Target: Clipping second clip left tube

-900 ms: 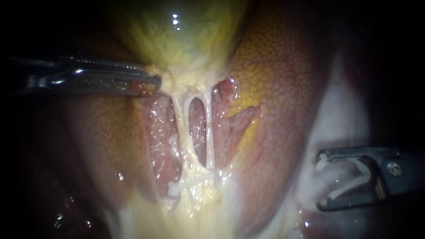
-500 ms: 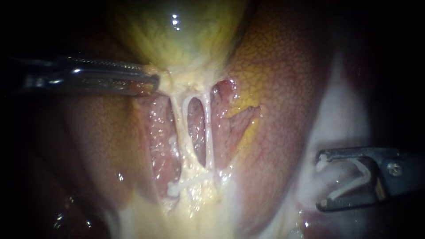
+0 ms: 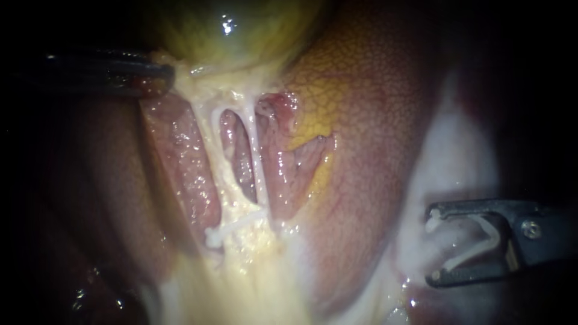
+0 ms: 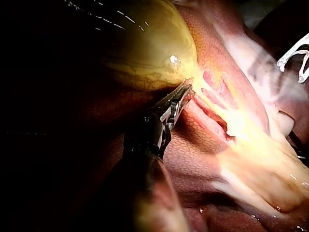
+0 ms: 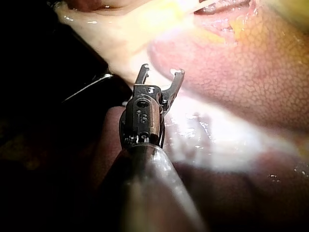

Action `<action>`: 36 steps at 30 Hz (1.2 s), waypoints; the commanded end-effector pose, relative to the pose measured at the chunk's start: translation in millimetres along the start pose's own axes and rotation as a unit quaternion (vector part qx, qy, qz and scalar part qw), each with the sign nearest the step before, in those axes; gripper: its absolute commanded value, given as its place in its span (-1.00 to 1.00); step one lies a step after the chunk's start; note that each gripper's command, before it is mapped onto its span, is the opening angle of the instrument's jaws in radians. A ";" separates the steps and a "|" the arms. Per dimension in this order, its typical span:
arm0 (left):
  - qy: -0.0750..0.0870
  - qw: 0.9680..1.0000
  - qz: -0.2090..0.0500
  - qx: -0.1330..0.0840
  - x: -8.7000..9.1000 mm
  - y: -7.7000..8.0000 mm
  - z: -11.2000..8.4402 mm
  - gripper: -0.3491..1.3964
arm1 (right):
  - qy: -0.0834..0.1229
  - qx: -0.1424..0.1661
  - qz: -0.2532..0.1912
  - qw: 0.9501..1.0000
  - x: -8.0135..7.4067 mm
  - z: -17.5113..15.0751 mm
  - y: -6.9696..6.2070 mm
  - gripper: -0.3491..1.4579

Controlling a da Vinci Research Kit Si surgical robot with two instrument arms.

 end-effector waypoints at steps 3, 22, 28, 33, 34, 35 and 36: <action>-0.001 1.000 0.000 -0.001 0.1 0.0 0.1 -1.00 | 0.006 0.018 0.003 1.000 0.7 0.4 0.4 -0.07; -0.001 1.000 0.001 -0.002 0.2 -0.1 0.2 -1.00 | 0.157 0.112 0.043 0.980 5.4 6.4 2.6 -0.07; -0.001 1.000 0.001 -0.002 0.2 -0.2 0.2 -1.00 | 0.191 0.134 0.060 0.970 6.7 8.4 3.7 -0.07; -0.001 1.000 0.001 -0.002 0.2 -0.2 0.3 -1.00 | 0.217 0.151 0.069 0.962 7.4 9.9 5.2 -0.07; -0.001 1.000 0.001 -0.002 0.2 -0.2 0.3 -1.00 | 0.223 0.151 0.071 0.961 7.5 10.2 5.6 -0.07; -0.001 1.000 0.001 -0.002 0.2 -0.2 0.2 -1.00 | 0.228 0.150 0.070 0.959 7.5 10.5 5.9 -0.06; -0.001 1.000 0.001 -0.002 0.2 -0.3 0.2 -1.00 | 0.231 0.152 0.072 0.958 7.5 10.7 6.2 -0.06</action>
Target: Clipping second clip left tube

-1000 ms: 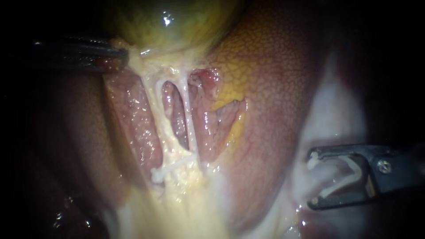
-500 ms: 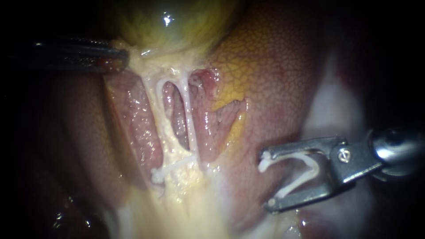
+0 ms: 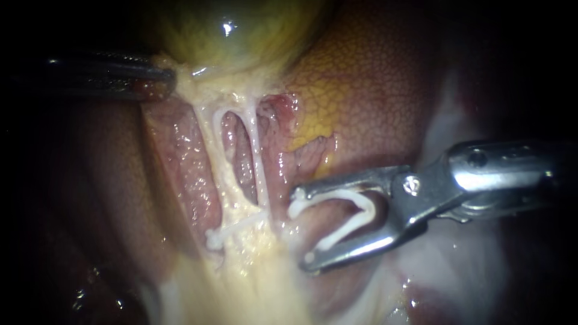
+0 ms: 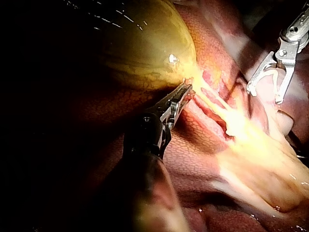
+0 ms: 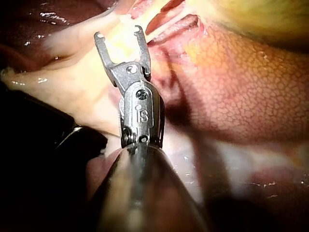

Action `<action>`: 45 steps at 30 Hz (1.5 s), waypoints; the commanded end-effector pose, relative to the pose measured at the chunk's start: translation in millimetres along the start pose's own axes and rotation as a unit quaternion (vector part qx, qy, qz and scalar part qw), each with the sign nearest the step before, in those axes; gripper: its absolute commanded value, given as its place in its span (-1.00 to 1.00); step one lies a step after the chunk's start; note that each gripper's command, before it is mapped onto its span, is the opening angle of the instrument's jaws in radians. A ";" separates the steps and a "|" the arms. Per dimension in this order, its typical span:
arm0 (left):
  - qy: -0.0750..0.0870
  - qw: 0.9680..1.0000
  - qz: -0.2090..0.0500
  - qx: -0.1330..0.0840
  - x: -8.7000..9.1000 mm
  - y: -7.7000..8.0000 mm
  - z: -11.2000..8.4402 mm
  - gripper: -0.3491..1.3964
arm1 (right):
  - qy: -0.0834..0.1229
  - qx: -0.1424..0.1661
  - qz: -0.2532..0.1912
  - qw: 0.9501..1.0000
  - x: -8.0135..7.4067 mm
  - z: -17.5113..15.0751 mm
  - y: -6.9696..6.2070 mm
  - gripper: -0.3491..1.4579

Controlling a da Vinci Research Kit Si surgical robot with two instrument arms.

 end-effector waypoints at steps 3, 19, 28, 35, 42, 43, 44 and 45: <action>0.000 1.000 0.000 0.000 0.0 -0.1 0.0 -1.00 | 0.008 0.000 0.006 1.000 -0.2 0.2 1.2 -0.06; 0.000 1.000 0.000 -0.001 0.0 -0.1 0.1 -1.00 | 0.007 0.000 0.026 1.000 -2.3 1.8 4.7 -0.06; 0.000 1.000 0.000 -0.001 0.1 -0.2 0.2 -1.00 | 0.003 0.007 0.031 1.000 -4.6 3.2 6.0 -0.06; 0.000 1.000 0.000 -0.001 0.1 -0.2 0.2 -1.00 | 0.001 0.009 0.034 0.999 -6.0 3.7 6.9 -0.06; 0.000 1.000 0.001 -0.002 0.3 -0.2 0.3 -1.00 | 0.000 0.007 0.036 0.999 -7.1 4.1 8.3 -0.06; 0.000 1.000 0.001 -0.002 0.3 -0.2 0.4 -1.00 | 0.000 0.007 0.036 0.999 -7.3 4.2 8.5 -0.06; 0.000 1.000 0.001 -0.002 0.3 -0.2 0.4 -1.00 | 0.000 0.007 0.035 0.999 -7.4 4.3 8.6 -0.06; 0.000 1.000 0.001 -0.002 0.3 -0.2 0.4 -1.00 | 0.000 0.007 0.035 0.999 -7.4 4.3 8.7 -0.06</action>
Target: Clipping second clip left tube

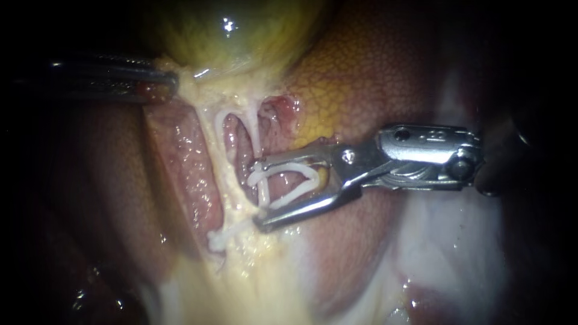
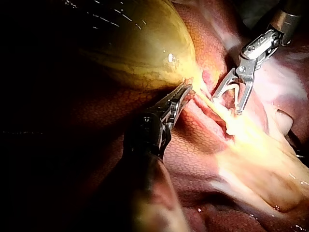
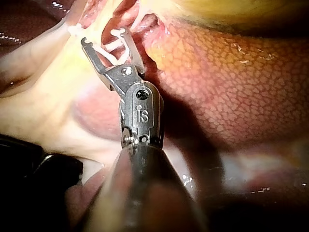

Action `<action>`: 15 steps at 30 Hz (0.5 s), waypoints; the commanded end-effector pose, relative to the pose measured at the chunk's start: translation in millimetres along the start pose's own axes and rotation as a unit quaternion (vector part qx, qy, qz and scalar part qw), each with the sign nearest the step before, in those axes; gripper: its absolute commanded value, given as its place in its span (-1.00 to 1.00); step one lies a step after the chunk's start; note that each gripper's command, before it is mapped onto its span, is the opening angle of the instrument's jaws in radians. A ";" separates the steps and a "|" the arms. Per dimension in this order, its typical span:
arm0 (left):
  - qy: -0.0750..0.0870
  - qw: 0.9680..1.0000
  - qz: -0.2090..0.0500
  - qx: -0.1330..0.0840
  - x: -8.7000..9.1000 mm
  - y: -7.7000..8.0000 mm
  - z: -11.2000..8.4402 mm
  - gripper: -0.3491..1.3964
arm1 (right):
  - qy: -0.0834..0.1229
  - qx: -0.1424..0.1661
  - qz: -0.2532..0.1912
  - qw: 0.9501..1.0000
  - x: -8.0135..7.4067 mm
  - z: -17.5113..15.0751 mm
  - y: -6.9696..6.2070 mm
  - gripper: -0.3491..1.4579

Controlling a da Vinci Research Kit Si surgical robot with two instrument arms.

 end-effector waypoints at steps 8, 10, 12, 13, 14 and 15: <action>0.000 1.000 0.000 0.000 0.1 0.0 0.1 -1.00 | -0.001 0.012 0.003 1.000 0.3 0.9 0.3 -0.06; 0.000 1.000 0.000 -0.001 0.1 0.0 0.2 -1.00 | 0.001 0.018 0.001 1.000 0.3 1.2 0.2 -0.06; 0.000 1.000 0.000 -0.002 0.1 0.0 0.2 -1.00 | 0.005 0.025 0.002 1.000 0.4 1.5 0.1 -0.06; 0.000 1.000 0.000 -0.002 0.1 0.0 0.2 -1.00 | 0.006 0.028 0.004 1.000 0.5 1.7 0.1 -0.06; 0.000 1.000 0.000 -0.002 0.1 0.0 0.2 -1.00 | 0.009 0.031 0.003 0.999 0.5 2.0 0.0 -0.06; 0.000 1.000 0.001 -0.002 0.1 0.0 0.2 -1.00 | 0.011 0.034 0.002 0.999 0.6 2.2 0.0 -0.06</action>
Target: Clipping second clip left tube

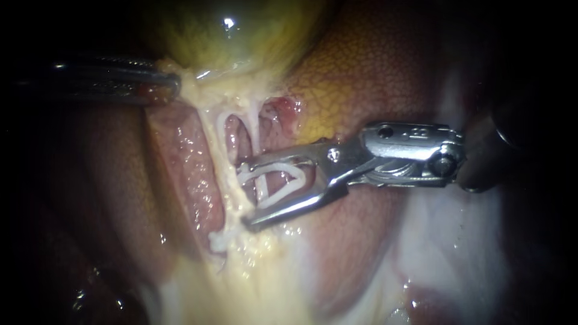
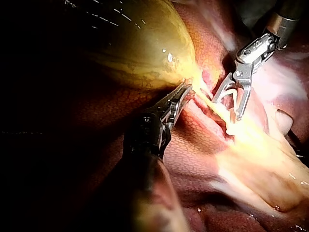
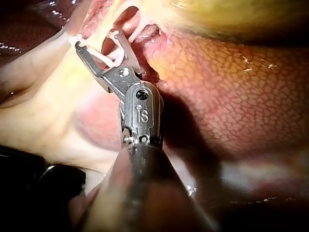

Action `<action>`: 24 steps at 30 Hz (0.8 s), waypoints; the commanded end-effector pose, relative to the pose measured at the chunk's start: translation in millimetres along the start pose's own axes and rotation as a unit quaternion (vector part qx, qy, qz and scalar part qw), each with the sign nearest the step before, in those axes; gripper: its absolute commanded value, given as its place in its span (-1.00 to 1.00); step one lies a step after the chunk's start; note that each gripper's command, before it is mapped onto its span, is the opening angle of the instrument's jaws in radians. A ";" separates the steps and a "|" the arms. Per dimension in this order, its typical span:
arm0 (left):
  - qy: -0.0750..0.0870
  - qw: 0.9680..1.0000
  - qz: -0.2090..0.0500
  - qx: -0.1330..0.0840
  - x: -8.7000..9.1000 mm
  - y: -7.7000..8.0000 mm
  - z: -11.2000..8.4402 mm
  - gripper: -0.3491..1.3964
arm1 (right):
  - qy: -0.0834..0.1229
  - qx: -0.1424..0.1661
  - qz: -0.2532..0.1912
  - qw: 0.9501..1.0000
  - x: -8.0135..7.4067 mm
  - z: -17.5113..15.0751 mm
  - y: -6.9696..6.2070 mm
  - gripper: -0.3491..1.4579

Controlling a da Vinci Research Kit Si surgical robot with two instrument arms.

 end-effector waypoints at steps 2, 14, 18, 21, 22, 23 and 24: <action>0.000 1.000 0.000 0.000 0.0 0.0 0.0 -1.00 | 0.004 0.004 -0.002 1.000 0.2 0.5 -0.1 -0.06; 0.000 1.000 0.000 0.000 0.0 0.0 0.0 -1.00 | 0.030 0.051 -0.012 0.998 0.7 2.9 -1.9 -0.08; 0.000 1.000 0.000 0.000 0.0 0.0 0.0 -1.00 | 0.038 0.069 -0.015 0.997 1.0 3.6 -2.9 -0.11; 0.000 1.000 0.000 0.000 0.0 0.0 0.0 -1.00 | 0.041 0.082 -0.016 0.996 1.5 3.8 -3.5 -0.12; 0.000 1.000 0.000 0.000 0.0 0.0 0.0 -1.00 | 0.040 0.087 -0.016 0.995 1.7 3.9 -3.6 -0.12; 0.000 1.000 0.000 0.000 0.0 0.0 0.0 -1.00 | 0.041 0.088 -0.016 0.995 1.9 4.0 -3.7 -0.13; 0.000 1.000 0.000 0.000 0.0 0.0 0.0 -1.00 | 0.040 0.089 -0.016 0.995 1.9 4.1 -3.7 -0.14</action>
